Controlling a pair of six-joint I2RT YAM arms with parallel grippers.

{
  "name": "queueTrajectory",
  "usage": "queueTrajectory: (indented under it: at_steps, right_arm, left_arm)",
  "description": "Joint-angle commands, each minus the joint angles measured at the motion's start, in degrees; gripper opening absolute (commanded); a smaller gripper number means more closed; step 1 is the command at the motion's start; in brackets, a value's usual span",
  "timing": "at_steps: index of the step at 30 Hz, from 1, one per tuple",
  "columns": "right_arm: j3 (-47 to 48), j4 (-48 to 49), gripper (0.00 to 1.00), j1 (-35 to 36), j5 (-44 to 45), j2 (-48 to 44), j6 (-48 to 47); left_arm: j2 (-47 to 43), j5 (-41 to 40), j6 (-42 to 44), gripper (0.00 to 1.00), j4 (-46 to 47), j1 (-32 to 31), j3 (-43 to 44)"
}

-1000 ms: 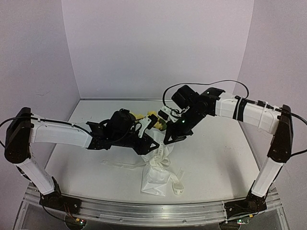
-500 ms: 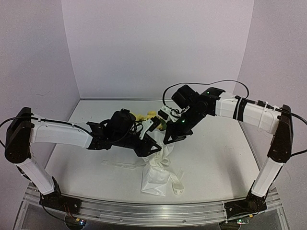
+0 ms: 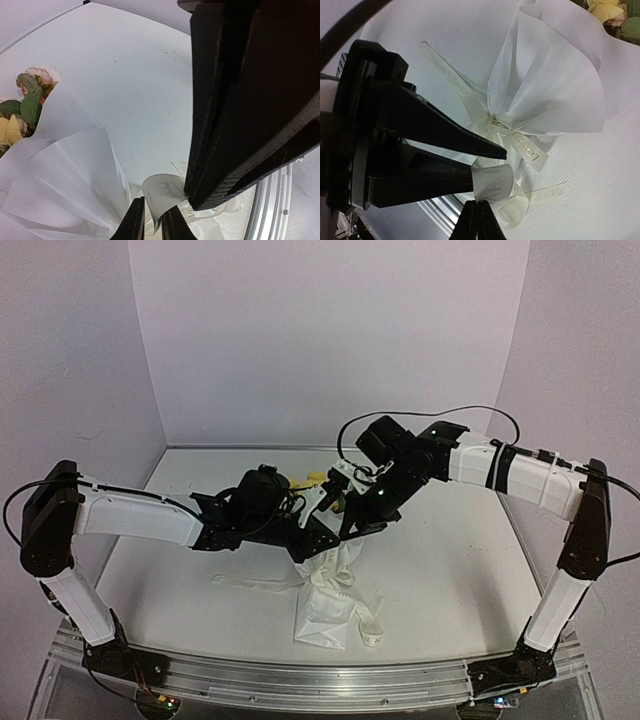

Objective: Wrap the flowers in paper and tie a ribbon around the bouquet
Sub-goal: Cross the half-tied ribbon over the folded bouquet.

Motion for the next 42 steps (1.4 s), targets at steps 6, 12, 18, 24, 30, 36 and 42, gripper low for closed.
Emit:
queueTrajectory:
  at_steps: [6, 12, 18, 24, 30, 36, 42]
  right_arm:
    - [-8.4, 7.6, 0.13, 1.0, 6.7, -6.9, -1.0]
    - [-25.6, 27.7, 0.36, 1.2, 10.8, -15.1, -1.9]
    - [-30.3, 32.9, 0.4, 3.2, 5.9, -13.6, -7.3]
    - [-30.8, 34.1, 0.35, 6.6, 5.2, -10.0, -10.7]
    - [-31.7, 35.6, 0.33, 9.3, 7.0, -7.6, -11.2]
    - [-33.5, 38.2, 0.32, 10.7, 12.2, -6.1, -12.3]
    - [-34.2, 42.0, 0.31, 10.7, 16.2, -4.0, -11.2]
  left_arm:
    - [-2.4, -5.1, -3.4, 0.0, 7.2, 0.4, -2.4]
    - [-6.6, -10.9, -6.1, 0.0, 9.5, 0.5, -7.8]
    - [-8.4, -11.7, -7.4, 0.0, 10.2, 0.8, -9.6]
    - [-9.4, -11.2, -8.0, 0.0, 10.5, 1.2, -10.2]
    - [-9.3, -10.4, -7.9, 0.0, 9.8, 1.4, -10.0]
    - [-9.2, -9.7, -8.4, 0.0, 10.0, 2.0, -10.1]
    - [-9.4, -8.0, -9.1, 0.0, 10.8, 2.6, -10.5]
